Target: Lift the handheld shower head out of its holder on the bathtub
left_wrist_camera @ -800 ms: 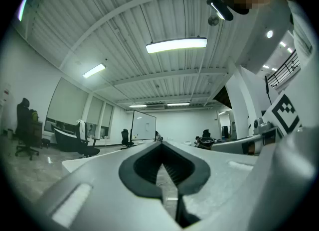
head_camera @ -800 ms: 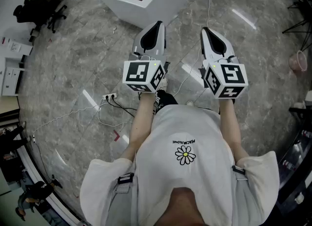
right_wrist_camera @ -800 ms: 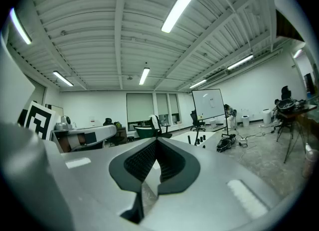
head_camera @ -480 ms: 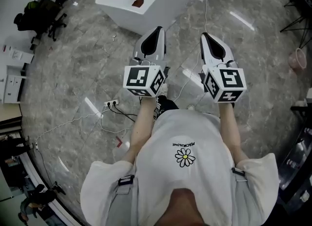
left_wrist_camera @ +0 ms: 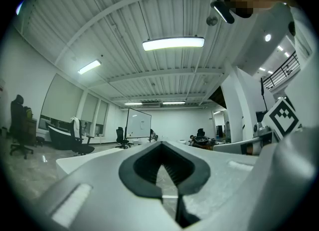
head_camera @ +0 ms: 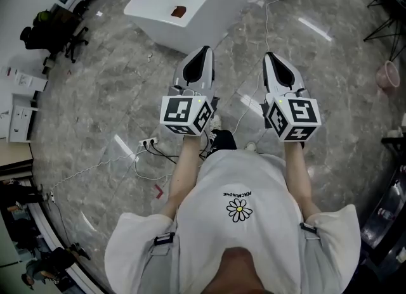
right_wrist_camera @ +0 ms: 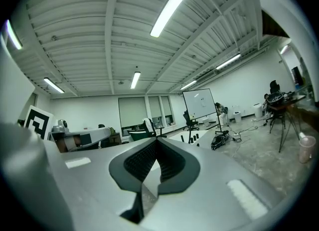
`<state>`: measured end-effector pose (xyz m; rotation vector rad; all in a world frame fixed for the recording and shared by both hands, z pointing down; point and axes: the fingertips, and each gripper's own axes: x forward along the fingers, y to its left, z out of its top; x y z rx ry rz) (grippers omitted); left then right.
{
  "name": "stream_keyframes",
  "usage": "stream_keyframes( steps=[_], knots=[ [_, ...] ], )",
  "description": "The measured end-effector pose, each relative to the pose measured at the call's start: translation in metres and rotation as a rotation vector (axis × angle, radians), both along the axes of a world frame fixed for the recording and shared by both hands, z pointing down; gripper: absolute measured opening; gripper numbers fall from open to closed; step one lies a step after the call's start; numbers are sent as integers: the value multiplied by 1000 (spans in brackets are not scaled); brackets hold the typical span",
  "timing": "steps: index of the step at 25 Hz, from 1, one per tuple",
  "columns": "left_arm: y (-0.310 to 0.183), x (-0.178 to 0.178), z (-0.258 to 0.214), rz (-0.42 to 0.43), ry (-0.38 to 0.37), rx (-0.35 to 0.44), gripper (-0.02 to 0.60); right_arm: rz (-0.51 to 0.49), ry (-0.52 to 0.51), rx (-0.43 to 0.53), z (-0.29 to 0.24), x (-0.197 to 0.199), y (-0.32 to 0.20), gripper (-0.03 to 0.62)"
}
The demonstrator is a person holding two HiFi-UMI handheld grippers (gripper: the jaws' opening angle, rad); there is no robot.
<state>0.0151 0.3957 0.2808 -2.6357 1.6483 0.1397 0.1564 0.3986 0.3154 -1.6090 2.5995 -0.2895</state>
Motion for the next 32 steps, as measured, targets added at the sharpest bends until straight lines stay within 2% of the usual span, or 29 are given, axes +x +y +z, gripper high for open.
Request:
stream_keyframes(
  steps=[7, 13, 17, 21, 25, 32],
  knots=[
    [-20, -2, -10, 8, -13, 28, 0, -18, -36, 0, 3, -1, -24, 25],
    [-64, -23, -1, -12, 40, 35, 0, -48, -22, -10, 17, -17, -62, 25],
    [-121, -39, 7, -11, 82, 29, 0, -40, -16, 19, 15, -26, -119, 23],
    [-198, -60, 4, -33, 114, 57, 0, -101, 12, 45, 2, -48, -201, 23],
    [-274, -90, -5, -62, 129, 73, 0, -143, 0, 30, -11, -76, -283, 23],
    [-386, -137, -18, -90, 133, 75, 0, -149, 9, 0, -10, -108, -393, 25]
  ],
)
